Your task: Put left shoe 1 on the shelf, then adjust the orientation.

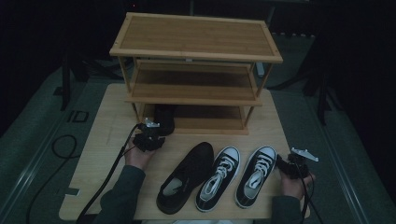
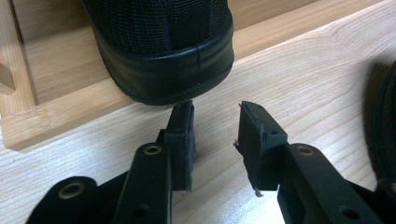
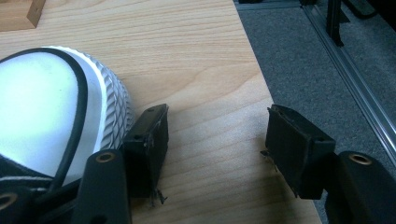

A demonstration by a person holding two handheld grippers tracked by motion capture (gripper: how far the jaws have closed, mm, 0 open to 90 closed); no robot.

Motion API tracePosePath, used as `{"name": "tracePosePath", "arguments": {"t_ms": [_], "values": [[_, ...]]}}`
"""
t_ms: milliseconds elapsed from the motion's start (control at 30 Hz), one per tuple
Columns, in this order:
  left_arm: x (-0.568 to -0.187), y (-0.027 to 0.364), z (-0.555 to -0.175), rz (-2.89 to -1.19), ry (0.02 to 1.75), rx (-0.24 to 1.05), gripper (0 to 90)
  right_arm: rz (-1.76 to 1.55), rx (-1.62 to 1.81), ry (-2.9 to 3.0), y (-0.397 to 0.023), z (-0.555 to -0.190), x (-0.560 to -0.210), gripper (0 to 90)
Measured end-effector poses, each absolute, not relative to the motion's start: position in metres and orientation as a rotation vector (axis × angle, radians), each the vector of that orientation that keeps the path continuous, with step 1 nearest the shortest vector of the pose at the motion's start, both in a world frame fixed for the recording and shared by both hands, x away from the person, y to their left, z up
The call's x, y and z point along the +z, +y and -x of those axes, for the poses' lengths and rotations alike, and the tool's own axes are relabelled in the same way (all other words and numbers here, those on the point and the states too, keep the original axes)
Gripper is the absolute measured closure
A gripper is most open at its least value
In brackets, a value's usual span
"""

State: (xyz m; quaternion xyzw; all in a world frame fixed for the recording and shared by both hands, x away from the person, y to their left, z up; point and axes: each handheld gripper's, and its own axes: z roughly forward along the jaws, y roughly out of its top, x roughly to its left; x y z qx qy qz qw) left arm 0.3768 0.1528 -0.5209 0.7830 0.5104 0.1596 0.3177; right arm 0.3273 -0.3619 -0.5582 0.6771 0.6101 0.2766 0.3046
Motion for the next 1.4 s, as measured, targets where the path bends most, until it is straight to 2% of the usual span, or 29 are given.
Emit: {"name": "tracePosePath", "arguments": {"t_ms": [333, 633, 1400], "values": [[-0.515, 0.157, -0.372, -2.055, 1.317, 0.399, 63.1, -1.793, 0.732, 1.615, -0.362, -0.327, -0.558, 38.8], [-0.504, 0.16, -0.366, -2.042, 1.263, 0.312, 61.6, -1.793, 0.732, 1.616, -0.362, -0.327, -0.558, 38.8], [-0.467, 0.162, -0.337, -2.097, 0.971, 0.154, 60.7, -1.793, 0.732, 1.615, -0.362, -0.327, -0.558, 38.9]]}}
